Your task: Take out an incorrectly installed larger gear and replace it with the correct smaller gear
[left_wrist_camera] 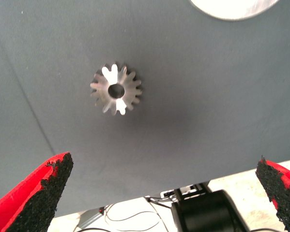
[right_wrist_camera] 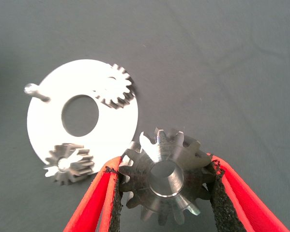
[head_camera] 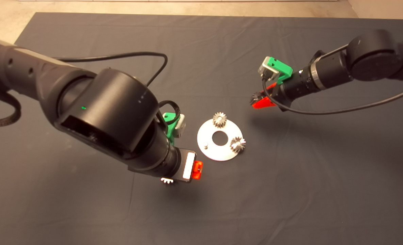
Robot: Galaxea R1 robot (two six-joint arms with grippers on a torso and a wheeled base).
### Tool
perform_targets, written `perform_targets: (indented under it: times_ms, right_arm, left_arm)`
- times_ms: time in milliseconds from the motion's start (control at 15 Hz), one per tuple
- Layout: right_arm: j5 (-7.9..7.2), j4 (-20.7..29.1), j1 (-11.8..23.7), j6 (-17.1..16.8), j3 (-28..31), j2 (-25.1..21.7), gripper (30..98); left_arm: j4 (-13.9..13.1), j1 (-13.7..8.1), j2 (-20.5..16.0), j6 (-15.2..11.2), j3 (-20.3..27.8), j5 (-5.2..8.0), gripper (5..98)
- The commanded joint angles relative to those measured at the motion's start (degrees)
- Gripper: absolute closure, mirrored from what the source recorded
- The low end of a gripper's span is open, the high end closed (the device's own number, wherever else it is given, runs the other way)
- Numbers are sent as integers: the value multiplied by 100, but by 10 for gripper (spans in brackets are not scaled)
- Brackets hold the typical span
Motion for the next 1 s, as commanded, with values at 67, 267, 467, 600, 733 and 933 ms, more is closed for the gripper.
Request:
perform_targets:
  times_ms: [67, 267, 467, 600, 733, 933]
  right_arm:
    - [101, 901, 390, -416, 0, 640, 885]
    - [91, 922, 390, -419, 105, 881, 887]
    - [109, 904, 390, -437, 291, 978, 887]
    - [73, 861, 381, -437, 448, 1162, 887]
    - [51, 736, 377, -437, 560, 1220, 887]
    - [-177, 511, 372, -430, 608, 1354, 887]
  left_arm:
    - [-66, -79, -782, 135, 661, 757, 58]
    - [-75, -79, -795, 324, 673, 757, 58]
    - [-75, -79, -812, 421, 673, 757, 58]
    - [-75, -70, -795, 456, 682, 757, 58]
    - [-75, -79, -795, 456, 690, 757, 58]
    - [-75, -70, -786, 456, 690, 757, 58]
